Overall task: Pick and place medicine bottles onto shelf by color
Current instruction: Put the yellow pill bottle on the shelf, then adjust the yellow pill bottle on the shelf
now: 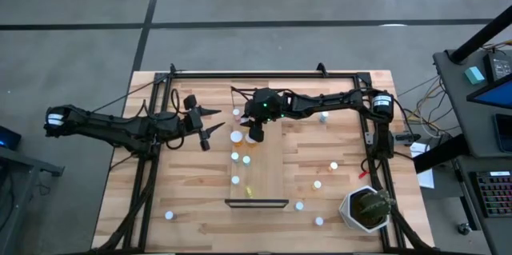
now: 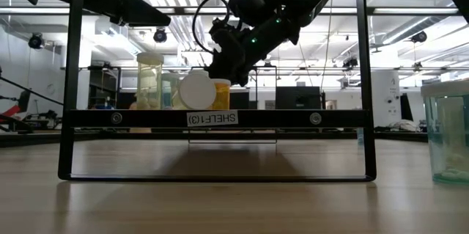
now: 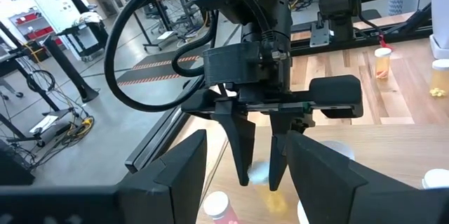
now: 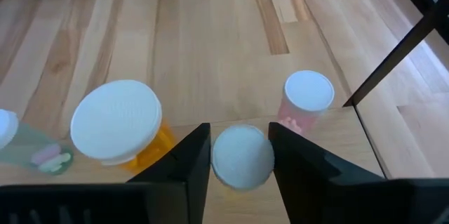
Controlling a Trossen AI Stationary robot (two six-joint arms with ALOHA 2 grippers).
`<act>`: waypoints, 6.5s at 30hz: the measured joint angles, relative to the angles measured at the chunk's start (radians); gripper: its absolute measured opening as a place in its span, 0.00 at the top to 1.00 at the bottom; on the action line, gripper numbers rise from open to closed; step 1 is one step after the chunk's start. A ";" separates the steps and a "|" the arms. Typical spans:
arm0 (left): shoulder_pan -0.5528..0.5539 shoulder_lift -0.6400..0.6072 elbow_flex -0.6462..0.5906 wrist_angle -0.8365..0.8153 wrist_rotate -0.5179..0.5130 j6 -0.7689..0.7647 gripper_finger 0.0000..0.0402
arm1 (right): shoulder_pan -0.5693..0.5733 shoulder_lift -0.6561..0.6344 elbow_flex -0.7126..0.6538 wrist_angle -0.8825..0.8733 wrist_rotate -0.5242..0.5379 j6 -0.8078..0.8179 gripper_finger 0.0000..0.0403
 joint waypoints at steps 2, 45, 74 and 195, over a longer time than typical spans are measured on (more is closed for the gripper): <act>0.000 0.000 0.000 0.000 0.000 0.000 0.56 | 0.000 0.000 0.000 0.000 0.000 0.001 0.65; 0.000 0.000 -0.003 0.001 0.000 0.000 0.56 | -0.017 -0.038 0.068 -0.324 -0.007 0.131 0.98; 0.308 0.497 0.463 -0.434 0.634 -0.051 1.00 | 0.049 -0.541 -0.033 -0.581 0.091 -0.012 0.98; -0.167 0.285 0.429 -0.350 0.288 -0.233 1.00 | 0.329 -0.636 -0.075 -0.546 0.137 0.024 0.98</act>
